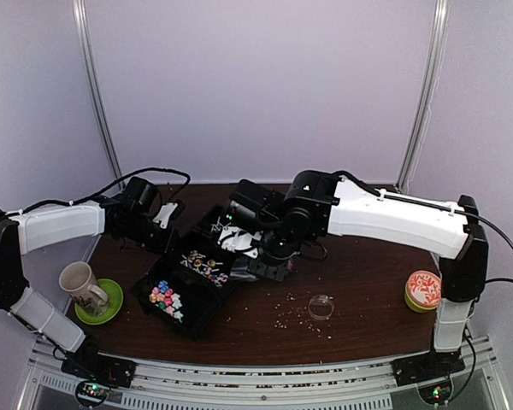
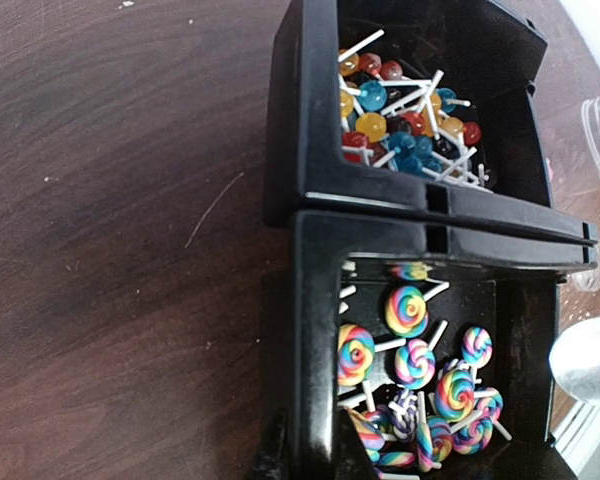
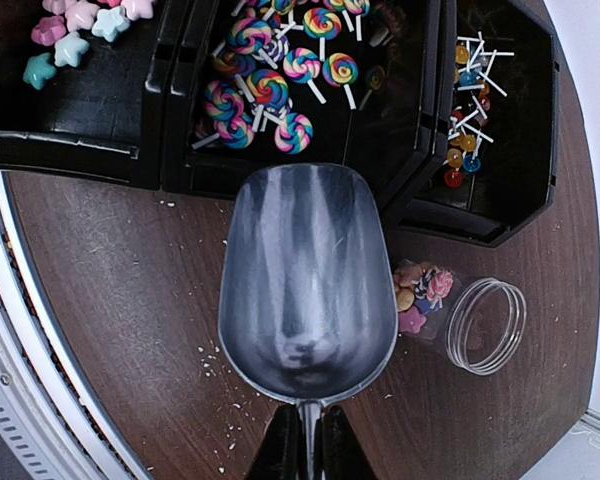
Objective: Pack the candies
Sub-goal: Scoop the fake candies from the storage box.
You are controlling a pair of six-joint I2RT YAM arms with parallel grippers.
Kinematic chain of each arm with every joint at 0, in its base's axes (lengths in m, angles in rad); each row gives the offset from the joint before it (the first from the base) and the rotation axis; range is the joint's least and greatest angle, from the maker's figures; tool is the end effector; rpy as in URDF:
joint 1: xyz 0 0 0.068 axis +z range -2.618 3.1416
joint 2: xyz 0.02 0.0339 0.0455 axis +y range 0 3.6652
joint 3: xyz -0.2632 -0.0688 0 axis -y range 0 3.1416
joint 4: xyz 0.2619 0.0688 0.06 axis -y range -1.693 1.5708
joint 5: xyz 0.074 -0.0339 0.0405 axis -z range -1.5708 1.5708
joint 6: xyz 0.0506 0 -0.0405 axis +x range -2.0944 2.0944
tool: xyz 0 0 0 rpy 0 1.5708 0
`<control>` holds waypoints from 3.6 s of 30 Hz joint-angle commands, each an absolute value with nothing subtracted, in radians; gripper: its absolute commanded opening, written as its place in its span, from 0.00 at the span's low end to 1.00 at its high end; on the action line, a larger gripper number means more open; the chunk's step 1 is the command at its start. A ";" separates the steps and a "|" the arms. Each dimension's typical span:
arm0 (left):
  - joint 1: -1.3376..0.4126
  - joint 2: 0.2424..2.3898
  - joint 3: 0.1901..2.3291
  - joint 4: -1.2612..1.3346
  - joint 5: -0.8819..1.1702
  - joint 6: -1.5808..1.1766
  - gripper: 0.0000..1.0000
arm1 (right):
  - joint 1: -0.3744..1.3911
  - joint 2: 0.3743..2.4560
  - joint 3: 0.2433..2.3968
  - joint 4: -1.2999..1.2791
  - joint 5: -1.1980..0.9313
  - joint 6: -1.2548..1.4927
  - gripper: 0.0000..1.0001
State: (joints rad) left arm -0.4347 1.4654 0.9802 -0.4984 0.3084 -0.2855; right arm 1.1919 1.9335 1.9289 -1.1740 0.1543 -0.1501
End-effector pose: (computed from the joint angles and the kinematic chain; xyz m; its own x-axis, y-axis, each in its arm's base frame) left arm 0.2835 -0.1486 0.2044 -0.8805 0.1130 -0.4604 0.3187 0.8600 -0.3985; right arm 0.1637 0.3901 0.3038 -0.2039 -0.9117 -0.3567 -0.9373 0.2870 -0.1976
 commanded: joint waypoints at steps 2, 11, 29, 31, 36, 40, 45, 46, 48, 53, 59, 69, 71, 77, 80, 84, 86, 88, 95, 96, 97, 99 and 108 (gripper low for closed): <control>-0.457 1.427 1.061 -0.420 0.329 -0.273 0.00 | 1.200 1.979 1.996 -1.226 0.179 -0.143 0.00; -0.481 1.413 1.064 -0.422 0.307 -0.259 0.00 | 1.205 2.102 2.118 -1.278 0.157 -0.143 0.00; -0.505 1.361 1.038 -0.356 0.350 -0.245 0.00 | 1.208 2.235 2.097 -1.113 -0.014 -0.257 0.00; -0.506 1.358 1.036 -0.349 0.359 -0.245 0.00 | 1.207 2.220 2.036 -1.036 -0.036 -0.276 0.00; -0.506 1.357 1.034 -0.344 0.371 -0.245 0.00 | 1.211 2.187 1.914 -0.867 -0.073 -0.314 0.00; -0.505 1.354 1.032 -0.338 0.380 -0.244 0.00 | 1.211 2.175 1.853 -0.745 -0.088 -0.303 0.00; -0.505 1.357 1.031 -0.336 0.387 -0.247 0.00 | 1.211 2.165 1.794 -0.602 -0.095 -0.267 0.00; -0.505 1.359 1.029 -0.336 0.391 -0.249 0.00 | 1.211 2.157 1.779 -0.571 -0.097 -0.262 0.00; -0.505 1.364 1.031 -0.334 0.399 -0.251 0.00 | 1.212 2.137 1.729 -0.484 -0.099 -0.258 0.00; -0.506 1.368 1.030 -0.333 0.406 -0.254 0.00 | 1.212 2.159 1.724 -0.437 -0.090 -0.243 0.00; -0.505 1.364 1.028 -0.329 0.408 -0.256 0.00 | 1.211 2.233 1.778 -0.425 0.027 -0.147 0.00; -0.500 1.356 1.022 -0.327 0.393 -0.263 0.00 | 1.209 2.194 1.682 -0.242 0.129 0.078 0.00; -0.495 1.356 1.021 -0.326 0.396 -0.267 0.00 | 1.206 2.176 1.651 -0.200 0.125 0.102 0.00; -0.490 1.352 1.017 -0.322 0.395 -0.271 0.00 | 1.192 2.128 1.566 -0.094 0.131 0.157 0.00; -0.488 1.353 1.016 -0.322 0.393 -0.274 0.00 | 1.186 2.137 1.588 -0.140 0.244 0.216 0.00; -0.485 1.353 1.016 -0.321 0.389 -0.276 0.00 | 1.169 2.148 1.606 -0.183 0.300 0.317 0.00; -0.485 1.353 1.015 -0.321 0.390 -0.276 0.00 | 1.167 2.148 1.599 -0.163 0.273 0.318 0.00; -0.485 1.354 1.015 -0.321 0.389 -0.277 0.00 | 1.168 2.151 1.599 -0.151 0.247 0.302 0.00; -0.475 1.360 1.017 -0.339 0.343 -0.282 0.00 | 1.173 2.083 1.451 0.022 0.214 0.178 0.00; -0.471 1.362 1.018 -0.346 0.332 -0.284 0.00 | 1.172 2.066 1.415 0.058 0.218 0.158 0.00; -0.468 1.367 1.021 -0.352 0.324 -0.286 0.00 | 1.173 2.050 1.383 0.096 0.220 0.139 0.00; -0.457 1.378 1.023 -0.362 0.317 -0.294 0.00 | 1.172 2.020 1.319 0.176 0.224 0.103 0.00; -0.448 1.397 1.030 -0.385 0.289 -0.299 0.00 | 1.171 1.928 1.189 0.307 0.242 0.029 0.00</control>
State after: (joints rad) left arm -0.4568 1.4307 0.9752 -0.4900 0.2173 -0.2623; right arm 1.1816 1.9850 1.2163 0.2348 0.2111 0.0753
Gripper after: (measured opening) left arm 0.086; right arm 0.062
